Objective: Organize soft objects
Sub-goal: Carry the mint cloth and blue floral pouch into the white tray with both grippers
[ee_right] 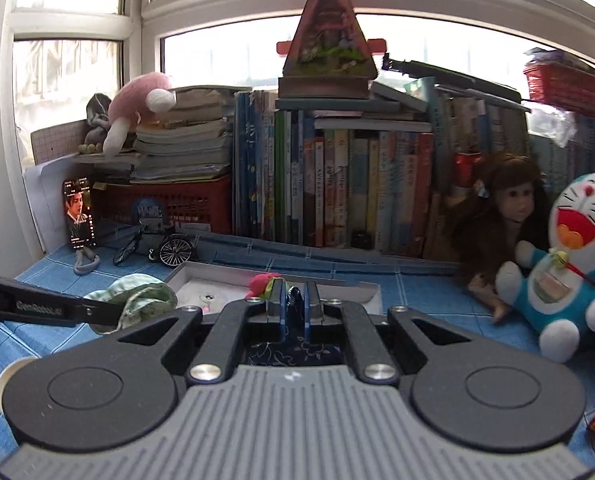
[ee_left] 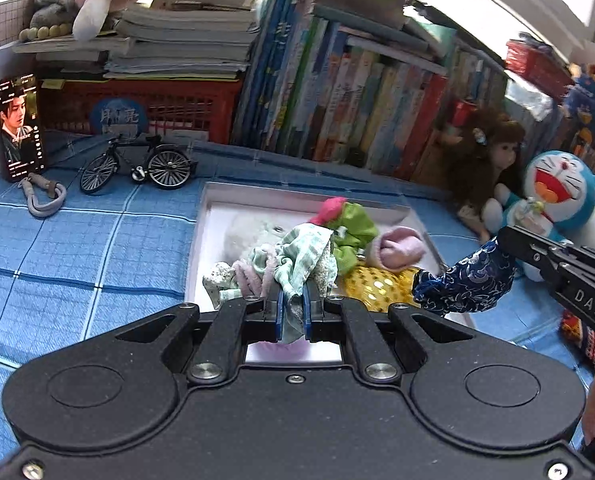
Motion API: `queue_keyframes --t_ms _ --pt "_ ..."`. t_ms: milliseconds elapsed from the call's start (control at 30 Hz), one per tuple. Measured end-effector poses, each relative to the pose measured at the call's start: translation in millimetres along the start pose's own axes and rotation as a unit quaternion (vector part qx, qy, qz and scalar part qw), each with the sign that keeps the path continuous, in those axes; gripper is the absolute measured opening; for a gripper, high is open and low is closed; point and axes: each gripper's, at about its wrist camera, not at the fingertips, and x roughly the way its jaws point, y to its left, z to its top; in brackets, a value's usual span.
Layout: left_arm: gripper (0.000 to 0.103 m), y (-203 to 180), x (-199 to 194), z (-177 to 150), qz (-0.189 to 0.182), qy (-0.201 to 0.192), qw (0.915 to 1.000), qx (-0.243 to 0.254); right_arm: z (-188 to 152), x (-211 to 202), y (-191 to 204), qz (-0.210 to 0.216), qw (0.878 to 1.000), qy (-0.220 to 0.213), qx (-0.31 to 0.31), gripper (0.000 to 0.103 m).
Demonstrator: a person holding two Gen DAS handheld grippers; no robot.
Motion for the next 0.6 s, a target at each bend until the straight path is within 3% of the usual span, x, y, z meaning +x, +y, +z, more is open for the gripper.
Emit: queue_keyframes --t_ms 267,467,600 --pt "0.009 3 27 30 0.024 0.002 0.9997 -0.007 29 47 9 -0.010 1.000 0.024 0.004 0.011" --pt "0.009 10 51 40 0.023 0.014 0.9994 -0.022 35 72 5 -0.002 1.000 0.015 0.025 0.011" --pt "0.009 15 69 39 0.026 0.033 0.9986 -0.032 25 93 3 -0.008 0.998 0.055 0.029 0.011"
